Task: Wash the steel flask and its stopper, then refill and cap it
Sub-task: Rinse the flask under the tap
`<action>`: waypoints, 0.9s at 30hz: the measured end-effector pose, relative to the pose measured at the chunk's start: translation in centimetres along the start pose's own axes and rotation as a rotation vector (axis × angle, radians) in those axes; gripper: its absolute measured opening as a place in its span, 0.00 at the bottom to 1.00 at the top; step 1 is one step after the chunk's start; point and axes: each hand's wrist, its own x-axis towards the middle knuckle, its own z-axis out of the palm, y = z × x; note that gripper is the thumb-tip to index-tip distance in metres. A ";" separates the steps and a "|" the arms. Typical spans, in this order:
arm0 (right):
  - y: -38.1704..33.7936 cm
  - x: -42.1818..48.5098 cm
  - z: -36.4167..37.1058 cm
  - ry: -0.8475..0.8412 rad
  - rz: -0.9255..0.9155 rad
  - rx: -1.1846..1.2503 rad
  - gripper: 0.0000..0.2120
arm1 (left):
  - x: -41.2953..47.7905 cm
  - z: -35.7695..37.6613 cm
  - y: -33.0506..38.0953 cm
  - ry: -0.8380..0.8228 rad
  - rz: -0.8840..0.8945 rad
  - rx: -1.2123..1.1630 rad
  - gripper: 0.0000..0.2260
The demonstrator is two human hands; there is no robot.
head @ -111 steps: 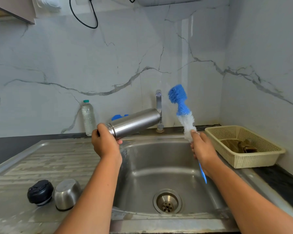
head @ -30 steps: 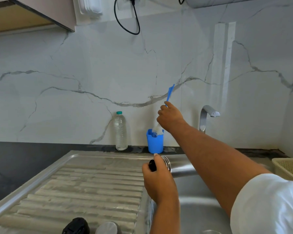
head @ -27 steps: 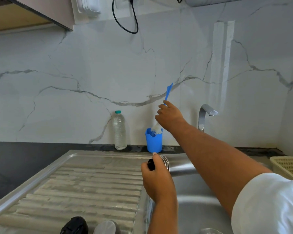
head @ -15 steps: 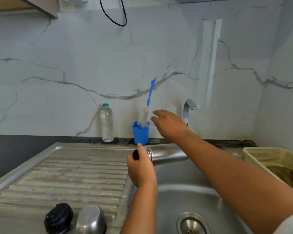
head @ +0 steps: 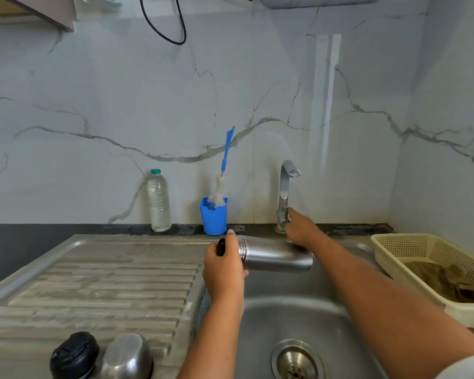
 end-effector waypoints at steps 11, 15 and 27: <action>1.1 -2.9 -0.7 -0.223 -0.033 -0.031 0.28 | 0.3 0.4 -1.4 -0.143 -0.071 0.025 0.12; 0.8 -8.2 -2.7 -0.380 -0.061 -0.145 0.22 | -0.4 0.5 -0.9 -0.164 -0.079 0.040 0.13; 3.7 -14.0 0.1 -0.039 0.020 -0.033 0.31 | -0.8 6.6 2.2 -0.456 -0.162 0.242 0.21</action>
